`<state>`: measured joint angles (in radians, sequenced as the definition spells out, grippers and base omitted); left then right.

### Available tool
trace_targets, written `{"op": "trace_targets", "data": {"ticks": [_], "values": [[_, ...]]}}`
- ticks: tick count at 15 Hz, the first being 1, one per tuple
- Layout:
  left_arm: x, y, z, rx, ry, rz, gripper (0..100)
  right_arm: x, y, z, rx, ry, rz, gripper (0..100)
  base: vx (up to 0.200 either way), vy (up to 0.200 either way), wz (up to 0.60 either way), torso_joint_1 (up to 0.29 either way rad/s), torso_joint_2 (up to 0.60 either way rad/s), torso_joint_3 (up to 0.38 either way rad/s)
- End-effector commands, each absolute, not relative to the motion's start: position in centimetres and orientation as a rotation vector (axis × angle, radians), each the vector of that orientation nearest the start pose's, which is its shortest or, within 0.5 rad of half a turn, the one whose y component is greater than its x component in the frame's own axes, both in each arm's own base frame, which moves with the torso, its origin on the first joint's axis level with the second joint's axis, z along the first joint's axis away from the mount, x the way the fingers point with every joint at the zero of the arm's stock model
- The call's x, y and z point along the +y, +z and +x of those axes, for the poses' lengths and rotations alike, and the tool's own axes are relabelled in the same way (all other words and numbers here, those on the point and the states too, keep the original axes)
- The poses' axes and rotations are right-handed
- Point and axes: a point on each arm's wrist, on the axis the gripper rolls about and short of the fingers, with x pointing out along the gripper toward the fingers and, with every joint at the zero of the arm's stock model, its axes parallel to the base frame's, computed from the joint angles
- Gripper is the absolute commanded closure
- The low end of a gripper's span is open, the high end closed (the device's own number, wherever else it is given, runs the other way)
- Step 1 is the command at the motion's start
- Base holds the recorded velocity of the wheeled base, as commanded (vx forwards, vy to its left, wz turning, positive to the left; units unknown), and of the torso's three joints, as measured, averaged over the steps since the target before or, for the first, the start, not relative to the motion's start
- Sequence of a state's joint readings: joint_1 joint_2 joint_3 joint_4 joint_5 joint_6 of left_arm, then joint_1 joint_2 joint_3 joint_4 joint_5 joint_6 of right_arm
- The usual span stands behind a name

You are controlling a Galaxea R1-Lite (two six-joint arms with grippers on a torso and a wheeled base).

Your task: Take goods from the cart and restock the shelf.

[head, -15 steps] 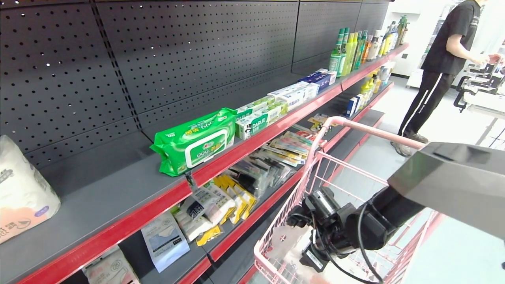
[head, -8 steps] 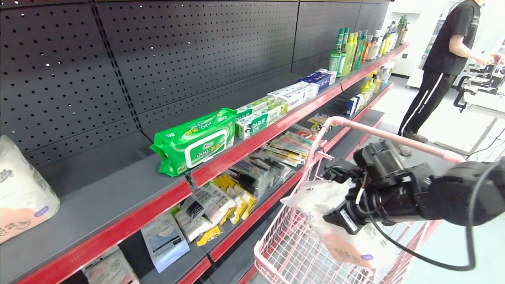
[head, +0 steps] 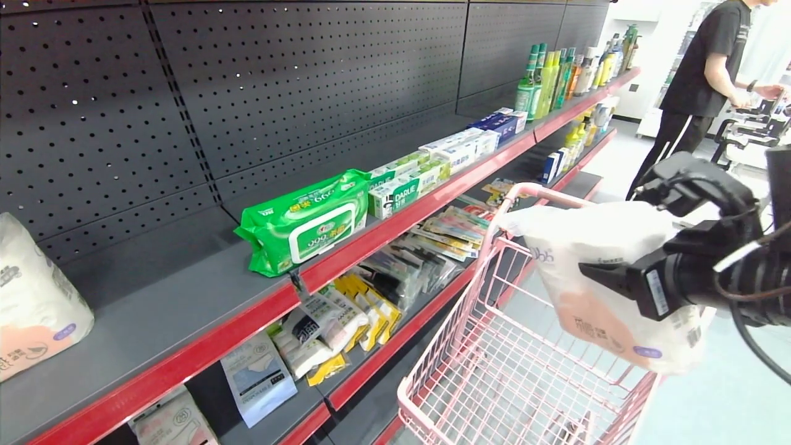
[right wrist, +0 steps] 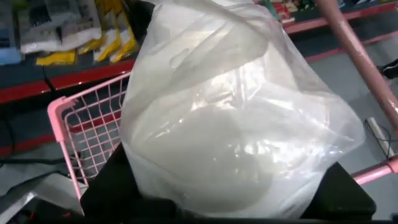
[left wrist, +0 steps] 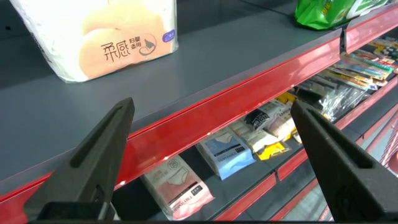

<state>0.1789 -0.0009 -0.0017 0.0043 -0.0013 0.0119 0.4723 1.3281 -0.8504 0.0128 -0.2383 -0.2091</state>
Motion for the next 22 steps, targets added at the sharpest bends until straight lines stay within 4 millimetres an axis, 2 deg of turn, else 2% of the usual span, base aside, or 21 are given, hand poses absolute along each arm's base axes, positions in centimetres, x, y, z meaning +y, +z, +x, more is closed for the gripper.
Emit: {"op": "trace_targets", "data": {"ticks": [1,4,9,13,19,22], "values": [[-0.4,7.5,-2.3,0.004,0.178,0.012,0,7.2,25.1,15.8,0.325,0.247,-0.332,100,0.0,0.0,0.0,0.0,0.0,0.0],[-0.4,7.5,-2.3,0.004,0.178,0.012,0,6.0,26.1,13.7,0.257,0.233,-0.297,100,0.0,0.0,0.0,0.0,0.0,0.0],[-0.4,7.5,-2.3,0.004,0.178,0.012,0,3.8,25.6,11.8,0.239,0.151,-0.242,100,0.0,0.0,0.0,0.0,0.0,0.0],[-0.4,7.5,-2.3,0.004,0.178,0.012,0,3.5,24.2,10.8,0.259,0.158,-0.247,100,0.0,0.0,0.0,0.0,0.0,0.0],[-0.4,7.5,-2.3,0.004,0.178,0.012,0,2.4,22.4,7.9,0.235,0.159,-0.235,100,0.0,0.0,0.0,0.0,0.0,0.0],[-0.4,7.5,-2.3,0.004,0.178,0.013,0,1.5,21.5,7.2,0.243,0.082,-0.229,100,0.0,0.0,0.0,0.0,0.0,0.0]]}}
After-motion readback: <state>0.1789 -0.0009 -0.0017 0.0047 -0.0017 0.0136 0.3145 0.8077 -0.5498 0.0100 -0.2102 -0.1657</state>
